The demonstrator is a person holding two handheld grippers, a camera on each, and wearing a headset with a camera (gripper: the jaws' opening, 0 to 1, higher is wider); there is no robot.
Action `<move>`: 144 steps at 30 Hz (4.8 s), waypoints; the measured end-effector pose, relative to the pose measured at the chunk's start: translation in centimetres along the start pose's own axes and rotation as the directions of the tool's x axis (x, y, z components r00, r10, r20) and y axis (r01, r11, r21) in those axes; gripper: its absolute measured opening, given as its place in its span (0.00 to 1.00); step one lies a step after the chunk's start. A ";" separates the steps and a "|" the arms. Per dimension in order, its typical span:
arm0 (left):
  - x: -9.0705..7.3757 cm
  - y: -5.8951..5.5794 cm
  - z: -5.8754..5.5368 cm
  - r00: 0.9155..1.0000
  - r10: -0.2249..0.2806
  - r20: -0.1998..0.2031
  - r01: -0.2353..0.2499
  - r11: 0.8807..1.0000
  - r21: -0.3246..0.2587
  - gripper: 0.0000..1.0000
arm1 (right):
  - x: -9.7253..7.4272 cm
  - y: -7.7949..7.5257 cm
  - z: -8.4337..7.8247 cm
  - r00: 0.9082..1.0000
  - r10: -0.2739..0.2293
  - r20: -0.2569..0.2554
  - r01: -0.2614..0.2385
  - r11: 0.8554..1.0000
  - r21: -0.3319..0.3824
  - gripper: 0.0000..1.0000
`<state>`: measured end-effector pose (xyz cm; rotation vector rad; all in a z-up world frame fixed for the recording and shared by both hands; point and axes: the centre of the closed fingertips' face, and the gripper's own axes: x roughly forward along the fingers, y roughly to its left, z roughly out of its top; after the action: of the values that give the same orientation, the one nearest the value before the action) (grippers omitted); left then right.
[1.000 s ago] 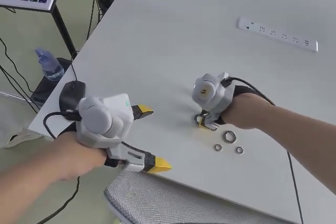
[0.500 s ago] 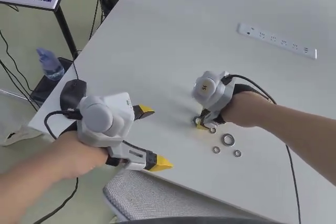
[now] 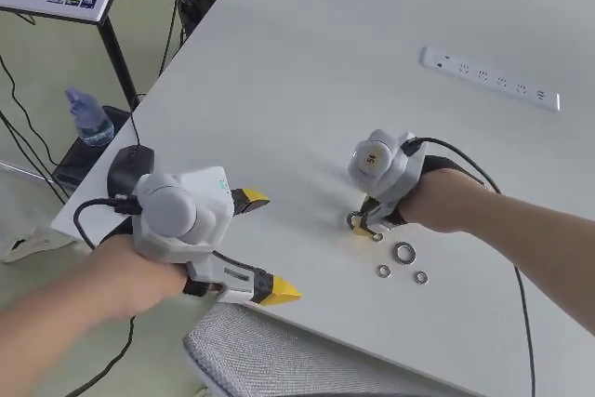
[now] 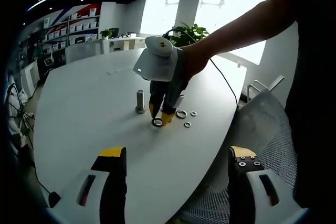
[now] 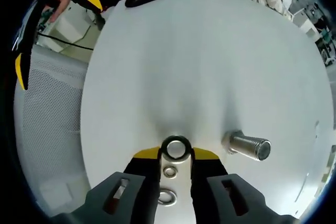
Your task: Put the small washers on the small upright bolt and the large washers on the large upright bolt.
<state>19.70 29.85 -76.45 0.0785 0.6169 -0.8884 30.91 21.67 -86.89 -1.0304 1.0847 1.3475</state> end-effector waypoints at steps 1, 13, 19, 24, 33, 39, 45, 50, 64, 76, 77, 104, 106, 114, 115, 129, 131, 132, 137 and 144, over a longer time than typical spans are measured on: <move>0.0 0.0 0.0 1.000 0.000 -0.001 0.000 1.000 0.001 0.79 | -0.1 -0.1 -0.1 1.000 -0.001 -0.001 0.001 1.000 0.003 0.20; -0.1 0.3 0.9 1.000 0.014 0.009 -0.014 1.000 0.017 0.83 | -2.1 -0.4 -1.7 1.000 -0.008 -0.006 0.008 0.999 0.043 0.20; 0.0 0.2 0.8 1.000 0.020 -0.001 -0.020 0.999 0.028 0.85 | -3.9 -1.5 -2.4 0.999 -0.032 0.015 0.031 0.996 0.082 0.20; 0.2 0.2 0.9 1.000 0.016 0.000 -0.016 0.999 0.028 0.86 | -5.1 -2.3 -3.1 0.999 -0.047 0.027 0.044 0.992 0.116 0.20; 0.2 0.4 1.1 0.999 0.034 0.014 -0.034 0.999 0.018 0.91 | -6.7 -3.7 -3.6 0.997 -0.069 0.027 0.065 0.989 0.134 0.20; 0.3 0.7 1.1 0.999 0.042 0.016 -0.043 0.999 0.019 0.92 | -7.4 -4.6 -2.9 0.996 -0.082 0.026 0.078 0.990 0.119 0.20; 0.3 0.7 0.8 0.999 0.039 0.006 -0.039 0.999 0.020 0.90 | -8.5 -5.2 -1.5 0.995 -0.090 0.047 0.084 0.989 0.121 0.20; 0.3 1.1 0.8 0.999 0.035 0.007 -0.035 0.999 0.008 0.88 | -7.4 -6.8 -0.3 0.993 -0.089 0.077 0.078 0.988 0.136 0.20; 0.4 1.8 1.3 0.999 0.043 0.006 -0.043 0.999 0.017 0.88 | -7.5 -7.4 1.2 0.991 -0.098 0.086 0.089 0.991 0.100 0.20; 0.5 1.6 1.0 0.999 0.038 0.003 -0.038 0.999 0.006 0.87 | -6.6 -6.7 2.2 0.996 -0.079 0.048 0.076 0.996 0.051 0.20; 0.5 1.6 1.0 0.999 0.039 0.004 -0.039 0.999 0.005 0.87 | -6.6 -6.6 2.2 0.996 -0.081 0.040 0.079 0.996 0.041 0.20; -0.2 2.2 0.3 0.999 0.039 0.004 -0.039 0.999 -0.021 0.85 | -4.6 -7.0 1.8 0.997 -0.074 -0.030 0.074 0.997 0.000 0.21; -0.2 2.2 0.3 0.999 0.038 0.005 -0.038 0.999 -0.022 0.85 | -4.4 -7.0 1.7 0.997 -0.072 -0.028 0.072 0.997 0.001 0.21; -0.1 2.4 0.3 1.000 0.031 0.007 -0.030 0.999 -0.029 0.85 | -2.8 -7.5 1.3 0.997 -0.066 -0.039 0.066 0.998 -0.006 0.21; 0.0 2.4 0.3 0.999 0.031 0.007 -0.031 0.999 -0.026 0.85 | -2.6 -7.6 1.2 0.997 -0.066 -0.041 0.066 0.998 -0.006 0.21; 0.0 2.4 0.0 1.000 0.018 0.002 -0.018 1.000 -0.016 0.86 | -1.9 -6.2 1.2 0.997 -0.067 -0.038 0.068 0.998 0.019 0.21; 0.1 2.5 0.0 1.000 0.017 -0.002 -0.017 1.000 -0.009 0.86 | -1.8 -6.1 1.1 0.997 -0.070 -0.042 0.071 0.997 0.020 0.21; 0.1 2.5 0.0 1.000 0.016 -0.004 -0.016 1.000 -0.010 0.86 | -1.9 -6.1 1.2 0.997 -0.072 -0.035 0.073 0.997 0.033 0.21; 0.2 2.4 0.1 1.000 0.012 0.000 -0.012 1.000 -0.011 0.85 | -2.0 -6.0 1.1 0.997 -0.064 -0.037 0.066 0.997 0.047 0.21; 0.3 2.5 0.2 1.000 0.008 -0.003 -0.008 1.000 -0.011 0.84 | -2.1 -5.9 1.0 0.997 -0.060 -0.042 0.062 0.997 0.052 0.22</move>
<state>21.79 31.20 -76.88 0.0723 0.6233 -0.8775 36.90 22.31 -84.95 -1.0472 1.1043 1.2481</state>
